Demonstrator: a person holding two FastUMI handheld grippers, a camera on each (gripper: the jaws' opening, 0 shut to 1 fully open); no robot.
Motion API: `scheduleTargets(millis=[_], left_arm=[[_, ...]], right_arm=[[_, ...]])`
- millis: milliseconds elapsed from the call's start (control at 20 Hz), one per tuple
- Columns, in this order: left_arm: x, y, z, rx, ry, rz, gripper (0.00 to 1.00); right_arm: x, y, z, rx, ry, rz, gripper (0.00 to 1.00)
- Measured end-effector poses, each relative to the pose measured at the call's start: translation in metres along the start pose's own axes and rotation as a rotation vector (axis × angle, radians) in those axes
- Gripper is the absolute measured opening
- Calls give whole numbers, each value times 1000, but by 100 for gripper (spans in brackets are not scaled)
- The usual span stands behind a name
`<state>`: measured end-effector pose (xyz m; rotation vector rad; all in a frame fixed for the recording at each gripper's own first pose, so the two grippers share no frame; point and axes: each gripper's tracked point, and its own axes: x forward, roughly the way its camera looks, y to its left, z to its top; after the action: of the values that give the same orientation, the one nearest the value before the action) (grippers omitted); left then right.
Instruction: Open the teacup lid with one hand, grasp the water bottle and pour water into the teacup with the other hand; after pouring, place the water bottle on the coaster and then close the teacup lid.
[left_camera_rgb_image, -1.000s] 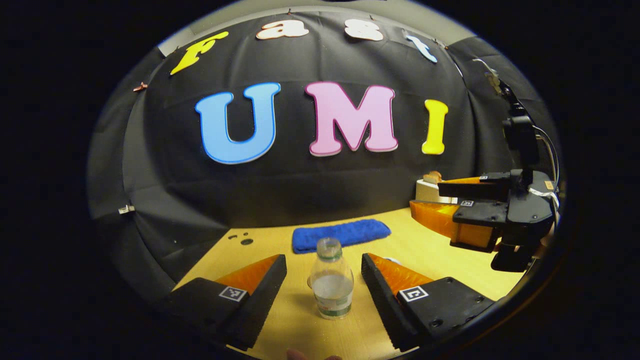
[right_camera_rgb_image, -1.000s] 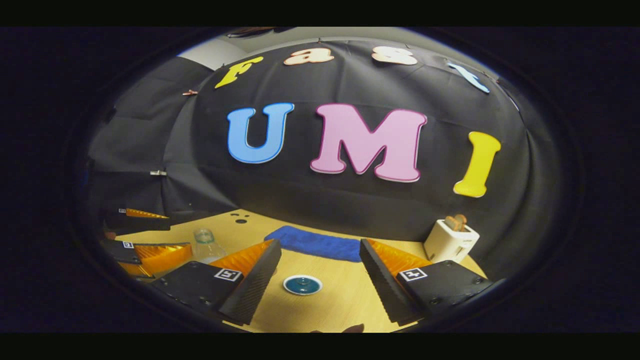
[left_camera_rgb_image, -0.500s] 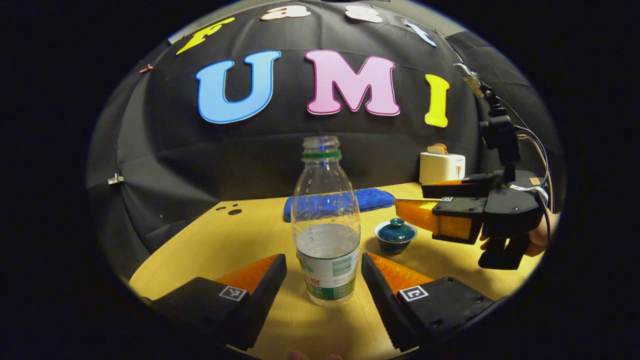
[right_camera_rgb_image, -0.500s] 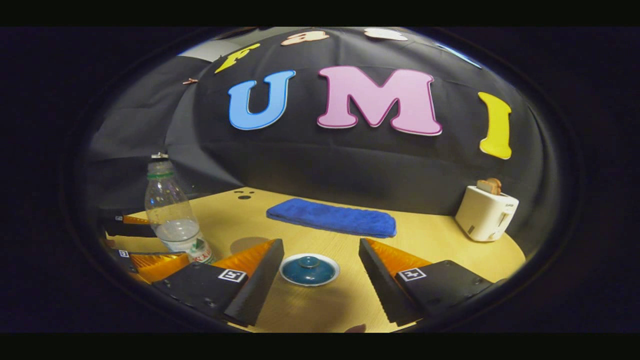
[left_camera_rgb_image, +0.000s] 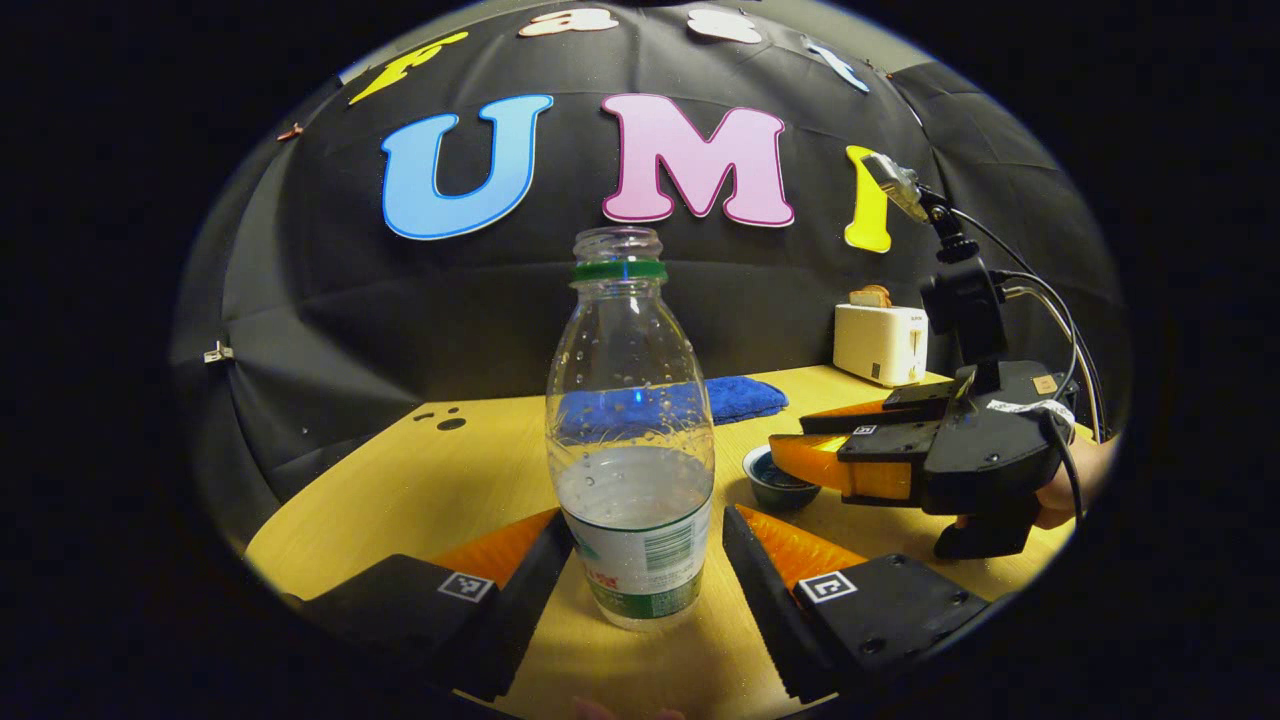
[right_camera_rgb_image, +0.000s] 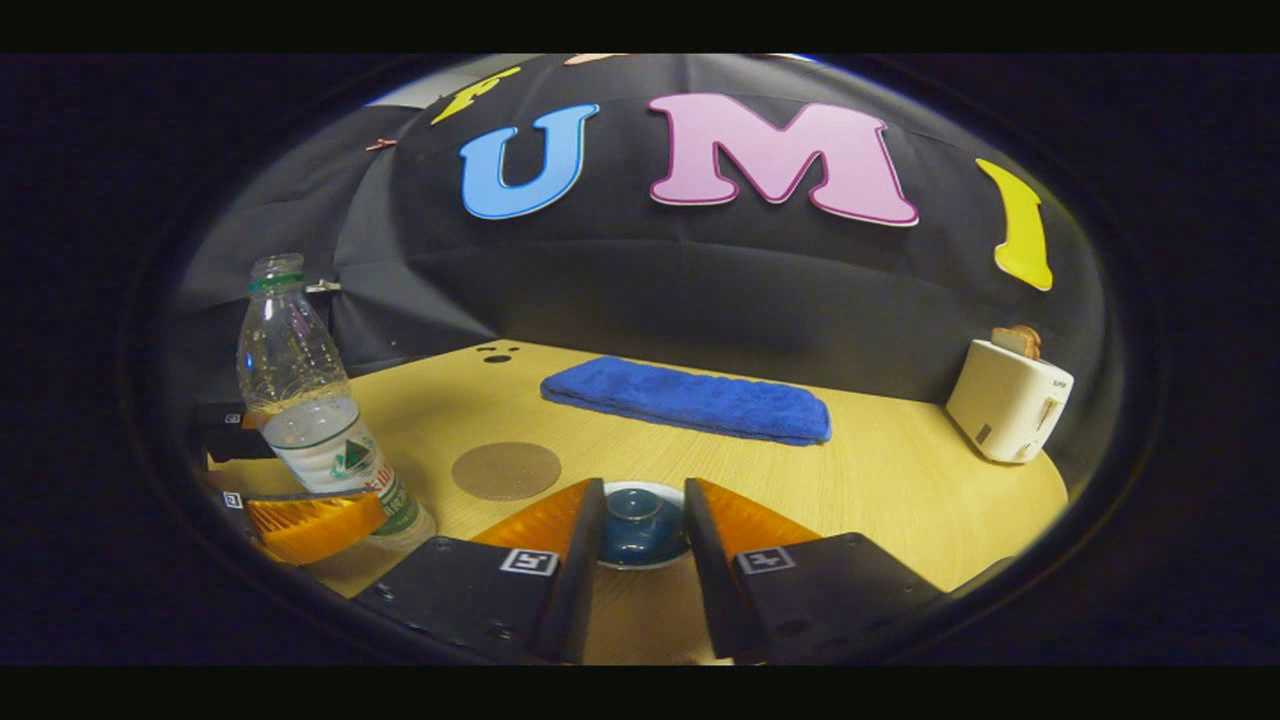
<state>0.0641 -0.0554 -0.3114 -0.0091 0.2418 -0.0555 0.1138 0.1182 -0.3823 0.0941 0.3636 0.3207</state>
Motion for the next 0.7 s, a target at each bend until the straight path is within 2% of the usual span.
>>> scheduleTargets(millis=[100, 150, 200, 250, 300, 350, 400, 450, 600, 700], left_arm=[[0, 0, -2, -4, 3, 0, 95], [0, -1, -4, -5, 5, 1, 95], [1, -1, -3, -4, 4, 1, 95], [2, -1, -4, -3, 4, 2, 95], [3, 0, -2, -1, 4, 4, 95], [4, 0, -3, 0, 4, 6, 95], [5, 0, -2, 0, 2, 6, 95], [5, 0, -3, 1, 2, 8, 95], [6, 0, -2, 0, 0, 11, 95], [7, -1, -2, 0, 2, 13, 95]], right_arm=[[3, 3, -3, 31, 10, 17, 33], [1, 3, -1, 38, 7, 19, 34], [1, 4, -1, 41, 7, 23, 27], [0, 4, 0, 43, 6, 25, 26], [0, 4, -1, 38, 6, 24, 31], [-1, 5, -1, 31, 5, 25, 26], [-1, 5, 0, 28, 3, 25, 36], [-1, 5, 1, 29, -2, 25, 26], [-3, 2, 12, 39, -37, 24, 36], [-4, 0, 15, 45, -47, 21, 36]])
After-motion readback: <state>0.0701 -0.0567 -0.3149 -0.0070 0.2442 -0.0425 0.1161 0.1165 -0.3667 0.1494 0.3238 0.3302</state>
